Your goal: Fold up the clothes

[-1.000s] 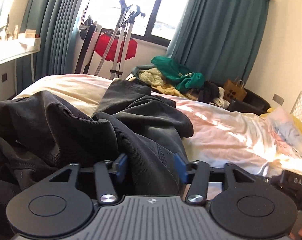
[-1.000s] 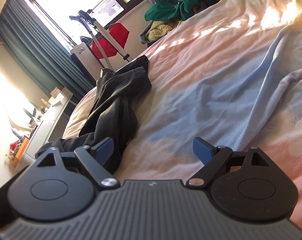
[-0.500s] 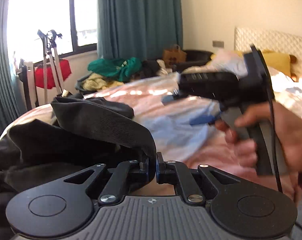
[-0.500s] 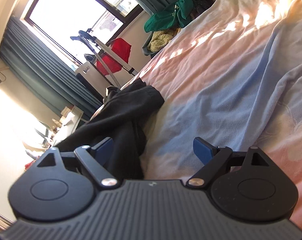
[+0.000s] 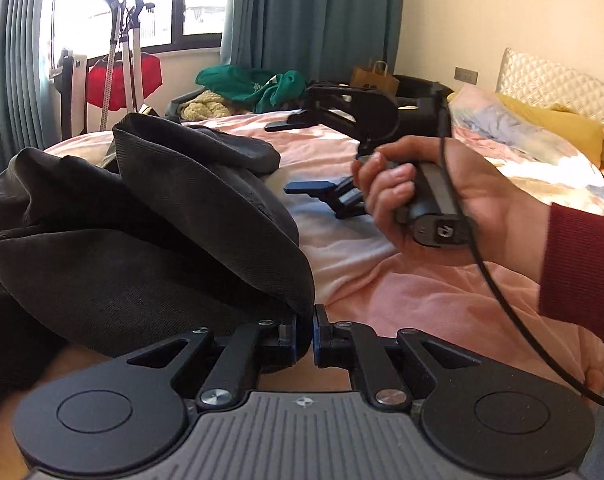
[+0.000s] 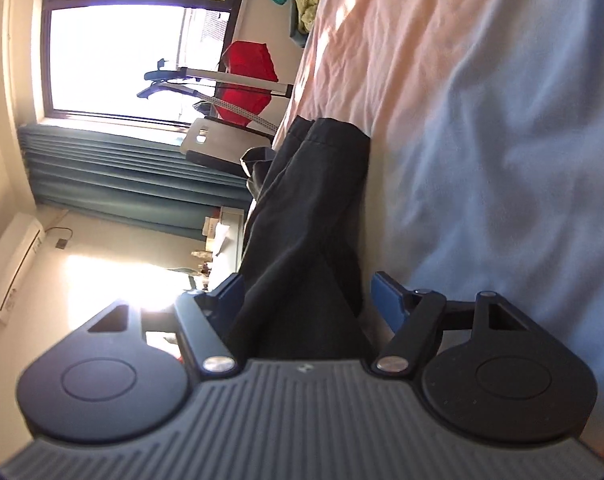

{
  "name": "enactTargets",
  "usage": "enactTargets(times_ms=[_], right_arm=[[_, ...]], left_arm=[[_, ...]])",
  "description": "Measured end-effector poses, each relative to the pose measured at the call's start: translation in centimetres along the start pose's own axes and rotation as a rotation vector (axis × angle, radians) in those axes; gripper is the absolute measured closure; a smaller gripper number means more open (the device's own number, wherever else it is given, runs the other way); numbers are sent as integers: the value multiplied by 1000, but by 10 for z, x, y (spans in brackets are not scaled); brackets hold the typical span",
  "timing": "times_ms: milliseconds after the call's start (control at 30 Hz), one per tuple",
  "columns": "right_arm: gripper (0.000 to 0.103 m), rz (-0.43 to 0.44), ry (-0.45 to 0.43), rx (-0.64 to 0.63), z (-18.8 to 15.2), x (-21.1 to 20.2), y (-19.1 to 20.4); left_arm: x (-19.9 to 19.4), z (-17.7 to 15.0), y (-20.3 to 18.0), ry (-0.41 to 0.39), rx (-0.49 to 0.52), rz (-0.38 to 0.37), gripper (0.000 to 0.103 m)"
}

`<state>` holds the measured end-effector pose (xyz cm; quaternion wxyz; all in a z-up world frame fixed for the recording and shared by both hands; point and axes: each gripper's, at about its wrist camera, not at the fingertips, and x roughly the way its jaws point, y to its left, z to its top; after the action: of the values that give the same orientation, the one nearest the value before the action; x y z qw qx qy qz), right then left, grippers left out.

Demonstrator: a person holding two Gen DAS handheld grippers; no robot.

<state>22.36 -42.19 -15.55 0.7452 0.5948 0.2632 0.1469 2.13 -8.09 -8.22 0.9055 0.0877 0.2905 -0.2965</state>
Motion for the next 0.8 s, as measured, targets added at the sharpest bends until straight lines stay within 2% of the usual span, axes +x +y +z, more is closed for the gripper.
enactTargets(times_ms=[133, 200, 233, 267, 367, 533, 667, 800], right_arm=[[31, -11, -3, -55, 14, 45, 8], [39, 2, -2, -69, 20, 60, 5], [50, -4, 1, -76, 23, 65, 3], [71, -10, 3, -83, 26, 69, 0], [91, 6, -26, -111, 34, 65, -3], [94, 42, -165, -105, 58, 27, 11], [94, 36, -312, -169, 82, -32, 43], [94, 7, -520, -222, 106, -114, 70]], left_arm=[[2, -3, 1, -18, 5, -8, 95], [6, -4, 3, -24, 2, -21, 95], [8, -5, 5, -23, -6, -29, 94], [12, -6, 7, -23, -16, -37, 94], [20, -5, 8, -40, -30, -41, 94], [28, -3, 11, -72, -69, -46, 94], [28, 7, 9, -106, -59, -53, 95], [27, 29, 1, -128, 64, -65, 95]])
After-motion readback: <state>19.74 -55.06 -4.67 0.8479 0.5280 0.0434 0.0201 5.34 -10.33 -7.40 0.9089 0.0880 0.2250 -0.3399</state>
